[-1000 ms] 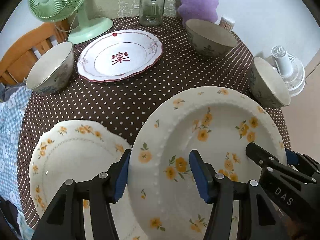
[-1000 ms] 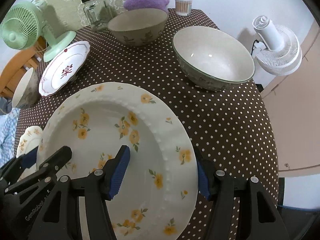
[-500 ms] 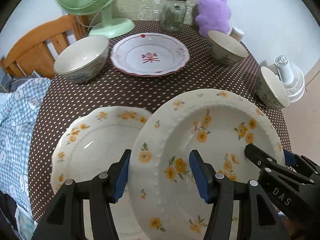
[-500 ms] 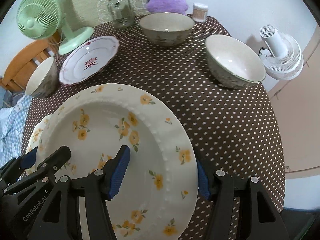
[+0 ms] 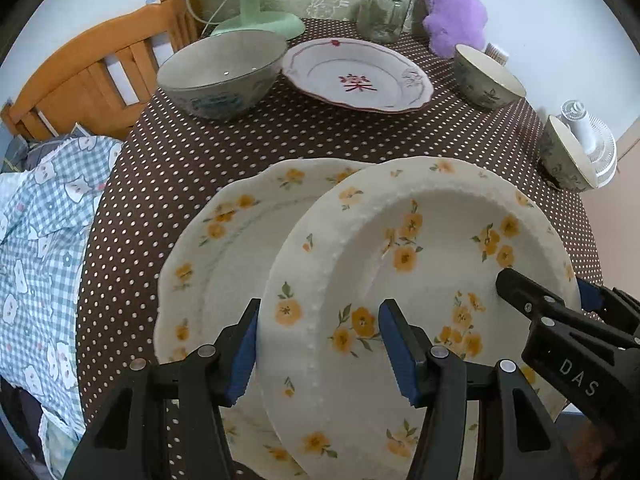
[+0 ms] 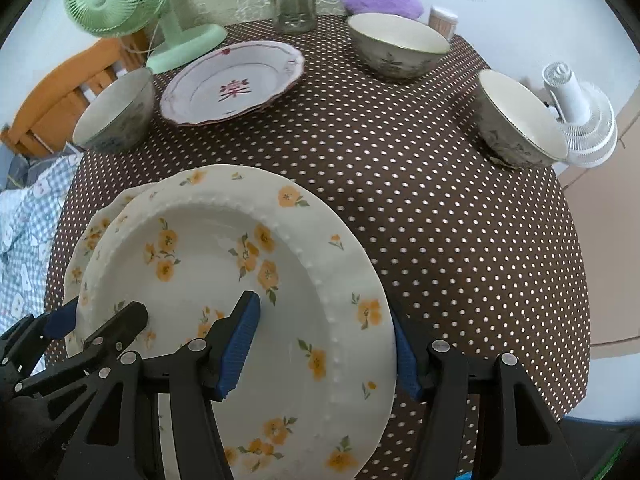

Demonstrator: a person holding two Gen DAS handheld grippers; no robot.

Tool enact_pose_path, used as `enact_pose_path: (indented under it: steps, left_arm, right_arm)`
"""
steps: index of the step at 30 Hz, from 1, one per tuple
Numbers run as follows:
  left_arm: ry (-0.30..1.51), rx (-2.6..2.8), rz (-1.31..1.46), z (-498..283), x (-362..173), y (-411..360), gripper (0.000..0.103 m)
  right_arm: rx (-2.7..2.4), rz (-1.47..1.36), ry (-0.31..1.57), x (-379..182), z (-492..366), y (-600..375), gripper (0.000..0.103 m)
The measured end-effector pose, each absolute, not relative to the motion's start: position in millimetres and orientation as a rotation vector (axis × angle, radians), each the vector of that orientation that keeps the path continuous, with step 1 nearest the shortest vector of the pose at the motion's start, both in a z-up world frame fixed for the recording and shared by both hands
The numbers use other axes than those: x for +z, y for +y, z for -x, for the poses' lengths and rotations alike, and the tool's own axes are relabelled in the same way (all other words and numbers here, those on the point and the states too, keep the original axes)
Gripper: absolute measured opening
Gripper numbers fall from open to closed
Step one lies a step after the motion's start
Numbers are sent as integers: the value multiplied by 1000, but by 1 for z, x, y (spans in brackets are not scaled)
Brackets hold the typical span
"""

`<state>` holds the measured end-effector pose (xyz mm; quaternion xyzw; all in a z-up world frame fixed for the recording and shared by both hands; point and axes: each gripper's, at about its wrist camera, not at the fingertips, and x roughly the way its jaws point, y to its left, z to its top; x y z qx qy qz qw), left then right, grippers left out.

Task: Organize plates and bowls
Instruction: 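Lower the beaded-rim plate onto the other yellow-flower plate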

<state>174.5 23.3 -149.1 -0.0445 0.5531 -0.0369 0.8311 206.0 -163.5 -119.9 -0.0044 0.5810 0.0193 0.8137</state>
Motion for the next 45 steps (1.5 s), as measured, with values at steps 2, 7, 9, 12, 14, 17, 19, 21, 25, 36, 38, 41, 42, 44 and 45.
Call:
enact_pose_path:
  steps: [2,7,9,12,14,17,19,21,25,36,38,41,42,44,45]
  left_arm:
    - [1176,-75,96,-172,-151,28,58]
    - [1190,-72,91,-171,-157,39,60]
    - [1199,-69,91,-171,-160,43,60]
    - [1202,-64,82,-172,-162,46,60]
    - [1201,-59,75,-173,-164,48,60]
    - [1199,-44,63,-175,-165,50,61]
    - [1189,-27,26,-176,-166,48,62]
    - [1182,-16,14,-178,-165,46,65]
    - [1180,1,11,-180,-167,43,68]
    - [1172,56,-84,-179,-164,32,73]
    - [1169,46,-70,-179,-160,34,73]
    - [1167,27,-57,-176,-157,35,74]
    - [1166,20,-56,-175,-155,37,74]
    - [1166,8,-56,-173,-154,40,74]
    - [1166,1,-53,-172,-153,41,74]
  right_arm:
    - [38,8,1242,-121,-206,-157,64]
    - [35,13,1250,-124,-206,-141,64]
    - [36,12,1258,-126,-206,-137,64]
    - [32,13,1266,-131,-207,-132,64]
    - [33,11,1270,-134,-207,-131,64]
    - [37,7,1286,-140,-208,-127,64]
    - [38,-1,1292,-144,-208,-127,64]
    - [38,-10,1295,-147,-209,-129,64]
    - [49,-23,1298,-150,-211,-130,64]
    - [39,22,1296,-137,-203,-141,65]
    - [26,23,1281,-131,-199,-146,65]
    - [31,25,1268,-124,-194,-145,45]
    - [46,29,1273,-125,-194,-143,36]
    - [50,58,1272,-126,-193,-136,32]
    - [48,73,1266,-127,-193,-133,32]
